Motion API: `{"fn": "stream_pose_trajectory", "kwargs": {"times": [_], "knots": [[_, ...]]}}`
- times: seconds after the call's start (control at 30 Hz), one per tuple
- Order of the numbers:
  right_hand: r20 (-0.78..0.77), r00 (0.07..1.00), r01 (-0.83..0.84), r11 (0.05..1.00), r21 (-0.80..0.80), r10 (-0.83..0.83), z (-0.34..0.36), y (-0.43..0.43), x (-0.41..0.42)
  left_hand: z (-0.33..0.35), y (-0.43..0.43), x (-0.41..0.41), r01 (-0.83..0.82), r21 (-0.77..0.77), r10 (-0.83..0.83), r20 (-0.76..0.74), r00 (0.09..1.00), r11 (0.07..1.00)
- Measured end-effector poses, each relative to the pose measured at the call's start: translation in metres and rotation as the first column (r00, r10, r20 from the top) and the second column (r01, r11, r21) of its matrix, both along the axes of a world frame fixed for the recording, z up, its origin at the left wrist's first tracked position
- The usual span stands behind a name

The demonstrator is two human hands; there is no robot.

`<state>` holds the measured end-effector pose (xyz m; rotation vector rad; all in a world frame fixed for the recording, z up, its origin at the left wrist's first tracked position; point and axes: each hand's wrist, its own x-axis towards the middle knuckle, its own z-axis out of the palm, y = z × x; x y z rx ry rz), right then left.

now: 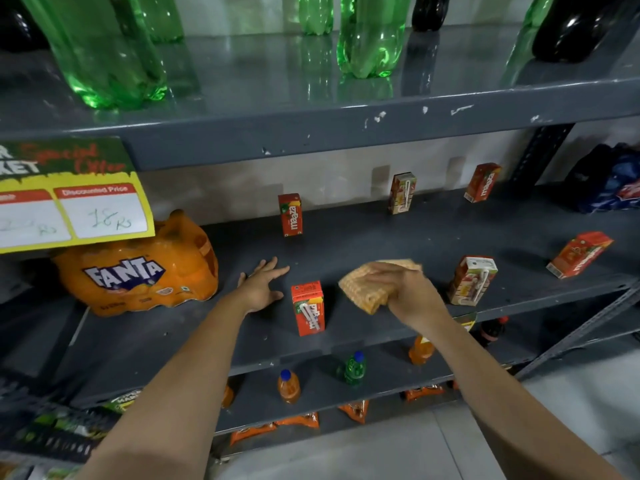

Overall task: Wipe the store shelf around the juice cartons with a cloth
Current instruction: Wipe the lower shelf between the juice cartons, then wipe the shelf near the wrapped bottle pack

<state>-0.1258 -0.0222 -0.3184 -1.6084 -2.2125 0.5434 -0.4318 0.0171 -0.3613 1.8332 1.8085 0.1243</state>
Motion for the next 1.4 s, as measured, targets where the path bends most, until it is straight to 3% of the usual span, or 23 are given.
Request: {"fn": "stream_pose_trajectory", "kwargs": {"times": [0.17, 0.3, 0.37, 0.47, 0.57, 0.73, 0.97, 1.07, 1.17, 1.3, 1.4], "knots": [[0.218, 0.976, 0.018, 0.992, -0.128, 0.011, -0.032, 0.002, -0.016, 0.003, -0.001, 0.002, 0.002, -0.01, -0.002, -0.024, 1.0, 1.0], [0.208, 0.977, -0.053, 0.998, -0.02, 0.056, -0.045, -0.043, -0.005, 0.003, -0.003, -0.002, -0.008, -0.005, 0.008, 0.003, 1.0, 1.0], [0.193, 0.977, -0.083, 0.996, -0.039, 0.089, -0.044, -0.054, 0.003, 0.006, -0.005, 0.0, -0.033, 0.012, 0.033, -0.003, 0.999, 0.999], [0.068, 0.996, -0.043, 0.993, -0.109, 0.05, -0.022, -0.037, 0.002, 0.01, -0.013, 0.0, -0.073, 0.09, 0.076, -0.031, 0.997, 0.993], [0.008, 1.0, -0.001, 0.999, -0.054, 0.001, -0.008, -0.007, -0.006, 0.013, -0.029, -0.005, -0.105, 0.169, 0.111, -0.028, 0.993, 0.98], [0.198, 0.979, -0.041, 0.996, -0.08, 0.056, -0.044, -0.004, -0.019, -0.001, -0.068, -0.024, -0.138, 0.184, 0.161, -0.115, 0.98, 0.973], [0.191, 0.976, -0.092, 0.993, -0.067, 0.103, -0.044, -0.085, 0.002, -0.004, -0.076, -0.023, -0.132, 0.213, 0.163, -0.134, 0.977, 0.968], [0.085, 0.995, 0.065, 0.993, -0.099, -0.056, -0.015, -0.068, -0.004, -0.005, -0.078, -0.026, -0.096, 0.218, 0.129, -0.145, 0.981, 0.971], [0.007, 0.988, 0.152, 0.988, 0.005, -0.152, 0.01, -0.023, -0.038, -0.003, -0.079, -0.029, -0.061, 0.207, 0.092, -0.145, 0.985, 0.977], [0.248, 0.958, 0.164, 0.985, -0.06, -0.145, -0.003, 0.012, -0.076, -0.004, -0.076, -0.033, -0.052, 0.199, 0.078, -0.124, 0.989, 0.979], [0.346, 0.912, 0.242, 0.97, -0.027, -0.218, -0.002, -0.019, -0.08, -0.004, -0.077, -0.035, -0.019, 0.22, 0.046, -0.119, 0.992, 0.975]]}}
